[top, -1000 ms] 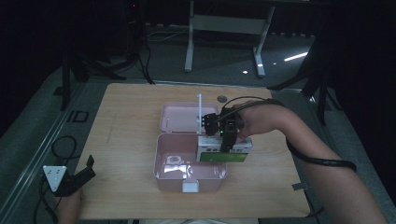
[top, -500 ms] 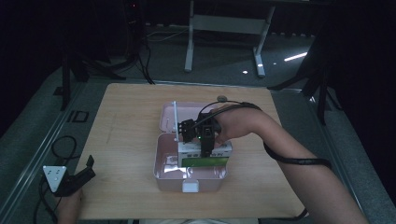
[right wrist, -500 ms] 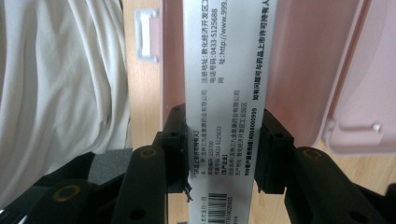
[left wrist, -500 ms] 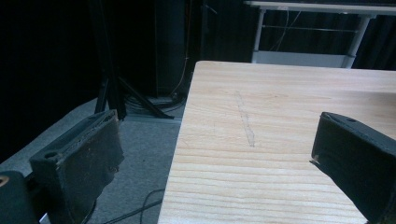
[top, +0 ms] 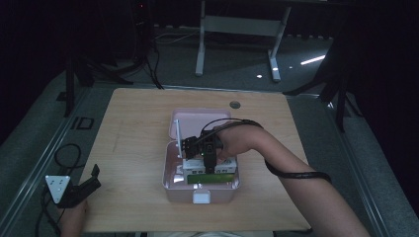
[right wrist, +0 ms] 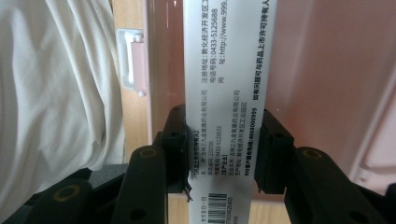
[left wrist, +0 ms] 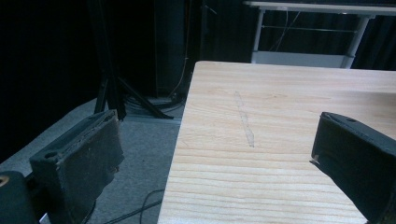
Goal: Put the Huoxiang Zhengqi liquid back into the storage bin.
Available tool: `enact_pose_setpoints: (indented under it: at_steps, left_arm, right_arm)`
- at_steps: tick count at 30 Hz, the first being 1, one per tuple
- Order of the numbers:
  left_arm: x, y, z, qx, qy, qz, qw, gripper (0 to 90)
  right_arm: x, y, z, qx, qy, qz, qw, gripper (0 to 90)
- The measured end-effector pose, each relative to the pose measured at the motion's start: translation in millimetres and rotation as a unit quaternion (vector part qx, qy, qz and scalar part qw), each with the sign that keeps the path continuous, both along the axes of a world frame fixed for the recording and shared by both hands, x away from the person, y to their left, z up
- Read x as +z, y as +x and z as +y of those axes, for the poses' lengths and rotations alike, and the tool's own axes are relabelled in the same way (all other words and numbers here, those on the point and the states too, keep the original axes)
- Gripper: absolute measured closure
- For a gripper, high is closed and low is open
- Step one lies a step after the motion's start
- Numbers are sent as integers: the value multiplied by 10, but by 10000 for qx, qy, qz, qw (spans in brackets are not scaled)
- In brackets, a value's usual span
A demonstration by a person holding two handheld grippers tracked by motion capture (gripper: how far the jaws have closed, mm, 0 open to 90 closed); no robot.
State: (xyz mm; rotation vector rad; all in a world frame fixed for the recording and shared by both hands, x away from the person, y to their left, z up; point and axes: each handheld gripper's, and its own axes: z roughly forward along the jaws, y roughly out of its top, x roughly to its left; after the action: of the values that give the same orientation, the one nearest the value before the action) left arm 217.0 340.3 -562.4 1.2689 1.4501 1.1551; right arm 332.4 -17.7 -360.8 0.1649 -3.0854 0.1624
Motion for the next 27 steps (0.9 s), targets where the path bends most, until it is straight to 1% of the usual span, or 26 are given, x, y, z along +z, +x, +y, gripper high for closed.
enact_pose_setpoints:
  at_steps: [6, 7, 8, 9, 10, 14, 18, 19, 20, 23, 25, 27]
  left_arm:
    - [0, -1, 0, 1, 1, -5, 10000, 21]
    - [0, -1, 0, 1, 1, -5, 10000, 21]
    - [0, 0, 0, -7, 6, -3, 10000, 21]
    - [0, 0, -1, -8, 7, -3, 10000, 21]
    - [0, 0, -1, -7, 9, -1, 10000, 21]
    - [-1, 0, 0, -14, 3, -11, 10000, 21]
    - [-1, 1, -1, -18, 14, -5, 10000, 21]
    - [-1, 1, -1, -18, 14, -5, 10000, 21]
    - [-1, 1, -5, -10, 24, -13, 10000, 21]
    - [-2, 2, -6, -14, 37, -12, 10000, 21]
    - [-2, 3, -9, -20, 48, -12, 10000, 21]
    - [-2, 4, -10, -16, 54, -10, 10000, 21]
  right_arm:
    - [-213, 37, 4, -71, 67, 122, 9999, 618]
    - [-213, 37, 4, -71, 67, 122, 9999, 618]
    - [-254, 39, 5, -68, 64, 138, 9999, 618]
    - [-326, 46, 8, -74, 25, 167, 9998, 618]
    - [-366, 52, 7, -64, 13, 170, 9998, 618]
    - [-502, 100, -8, -186, -9, 215, 9996, 618]
    - [-615, 116, -28, -216, -3, 282, 9994, 618]
    - [-615, 116, -28, -216, -3, 282, 9994, 618]
    - [-694, 123, -34, -202, -58, 293, 9994, 618]
    - [-755, 137, -42, -231, -58, 304, 9993, 618]
    - [-769, 135, -43, -234, -47, 305, 9992, 618]
    - [-809, 133, -45, -218, -49, 352, 9991, 617]
